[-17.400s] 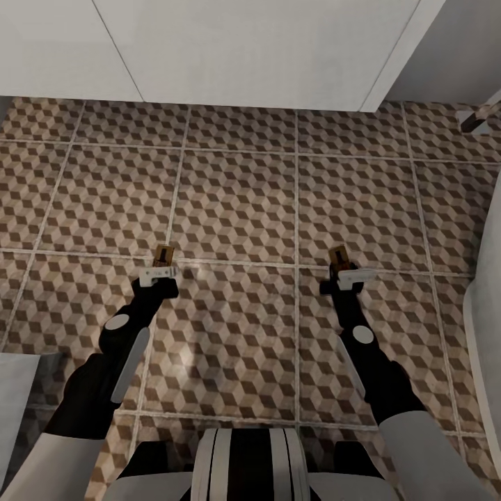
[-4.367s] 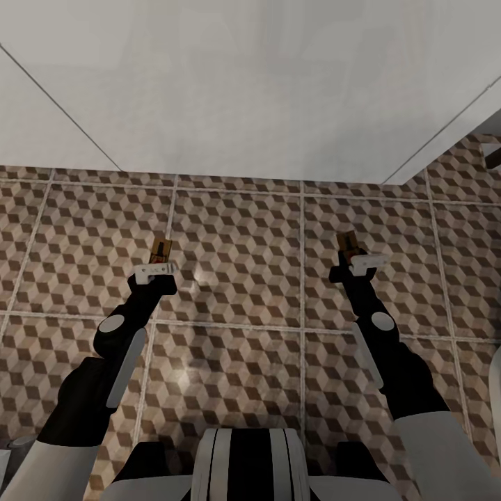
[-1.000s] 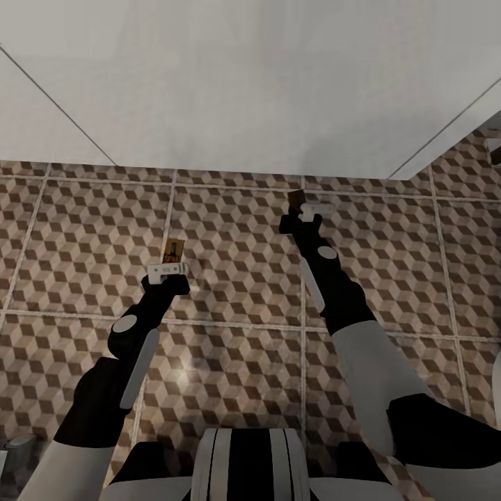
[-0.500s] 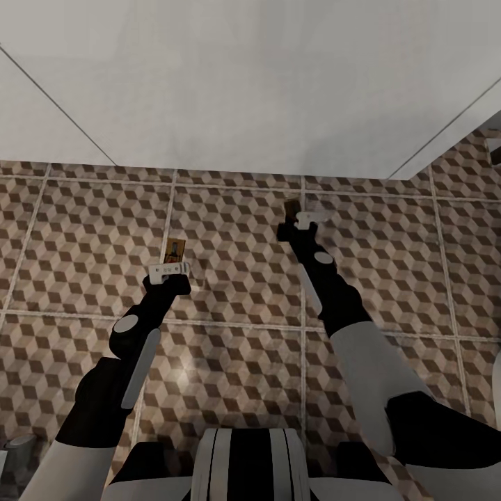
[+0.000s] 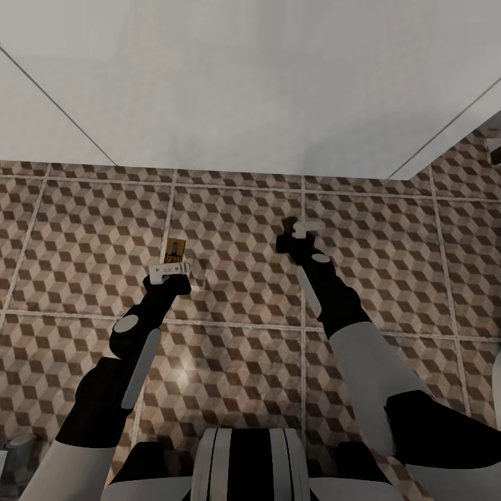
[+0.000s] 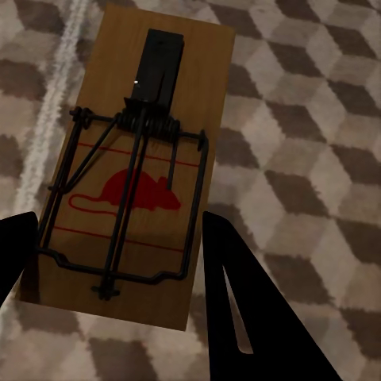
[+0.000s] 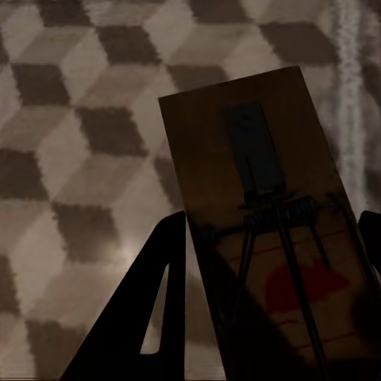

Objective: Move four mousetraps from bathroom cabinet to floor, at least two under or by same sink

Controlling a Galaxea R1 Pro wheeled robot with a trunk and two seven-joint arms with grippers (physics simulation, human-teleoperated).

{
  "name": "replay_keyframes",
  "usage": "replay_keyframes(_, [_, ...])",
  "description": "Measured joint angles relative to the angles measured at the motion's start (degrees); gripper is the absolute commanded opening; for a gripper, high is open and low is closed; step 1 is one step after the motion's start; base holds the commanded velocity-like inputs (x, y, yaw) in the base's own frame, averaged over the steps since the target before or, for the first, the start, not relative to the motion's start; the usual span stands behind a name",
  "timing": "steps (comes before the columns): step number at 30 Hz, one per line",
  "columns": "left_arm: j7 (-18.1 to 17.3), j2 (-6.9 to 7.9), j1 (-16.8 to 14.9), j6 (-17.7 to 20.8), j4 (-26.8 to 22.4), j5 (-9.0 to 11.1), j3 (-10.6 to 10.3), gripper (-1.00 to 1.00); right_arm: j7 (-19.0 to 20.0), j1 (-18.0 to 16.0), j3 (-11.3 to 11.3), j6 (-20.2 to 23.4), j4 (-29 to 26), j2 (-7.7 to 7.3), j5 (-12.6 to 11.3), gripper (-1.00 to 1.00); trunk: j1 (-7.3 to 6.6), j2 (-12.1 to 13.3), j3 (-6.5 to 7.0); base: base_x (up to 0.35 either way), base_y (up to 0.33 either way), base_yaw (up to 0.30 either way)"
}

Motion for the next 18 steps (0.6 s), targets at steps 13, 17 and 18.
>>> replay_keyframes(13, [0.00,0.00,0.00,0.00,0.00,0.00,-0.04,-1.00,-0.02,0.00,-0.08,1.69,-1.47,-0.09,0.12,-1.00,0.00,0.00,0.00,0.000,0.000,0.000])
replay_keyframes(17, [0.00,0.00,0.00,0.00,0.00,0.00,-0.05,-1.00,-0.01,0.00,-0.13,1.71,-1.84,-0.31,0.12,-1.00,0.00,0.00,0.00,0.000,0.000,0.000])
replay_keyframes(18, [0.00,0.00,0.00,0.00,0.00,0.00,-0.06,-1.00,-0.01,0.00,-0.14,1.71,-1.93,-0.33,0.12,-1.00,0.00,0.00,0.00,0.000,0.000,0.000])
